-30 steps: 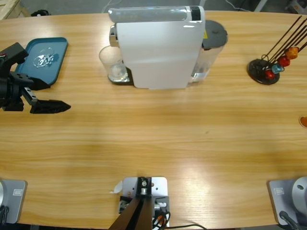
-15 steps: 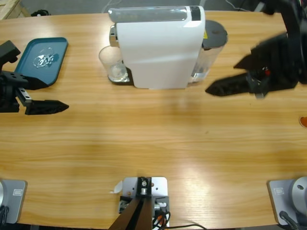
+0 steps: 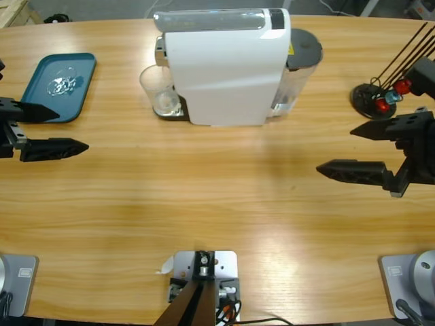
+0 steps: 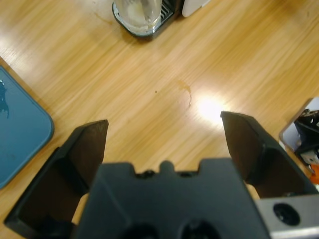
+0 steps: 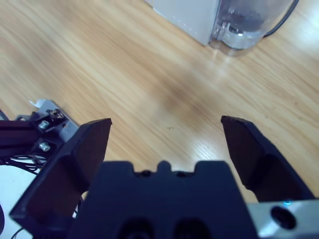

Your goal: Pour coffee

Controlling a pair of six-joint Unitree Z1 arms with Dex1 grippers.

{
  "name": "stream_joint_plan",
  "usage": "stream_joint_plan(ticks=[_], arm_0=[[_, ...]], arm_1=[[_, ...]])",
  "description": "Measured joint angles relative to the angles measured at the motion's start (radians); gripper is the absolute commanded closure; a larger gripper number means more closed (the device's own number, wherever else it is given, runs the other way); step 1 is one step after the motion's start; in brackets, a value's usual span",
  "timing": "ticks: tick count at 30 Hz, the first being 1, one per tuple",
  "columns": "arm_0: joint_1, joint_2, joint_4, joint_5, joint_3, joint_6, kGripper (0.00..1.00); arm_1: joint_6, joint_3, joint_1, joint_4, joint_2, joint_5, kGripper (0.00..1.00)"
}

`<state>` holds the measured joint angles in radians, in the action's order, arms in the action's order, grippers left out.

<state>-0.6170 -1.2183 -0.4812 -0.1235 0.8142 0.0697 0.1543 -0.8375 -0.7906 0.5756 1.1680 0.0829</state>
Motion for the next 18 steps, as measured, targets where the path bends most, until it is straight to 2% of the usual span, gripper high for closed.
stream_joint_plan(ticks=[9,18], arm_0=[[-0.014,0.107,-0.056,0.000,-0.029,0.000,0.000],[-0.015,0.117,-0.067,0.000,-0.029,0.000,0.000]], arm_1=[[0.000,0.011,0.000,-0.007,-0.001,-0.042,0.000],[0.000,0.001,0.000,-0.032,0.041,-0.087,0.000]])
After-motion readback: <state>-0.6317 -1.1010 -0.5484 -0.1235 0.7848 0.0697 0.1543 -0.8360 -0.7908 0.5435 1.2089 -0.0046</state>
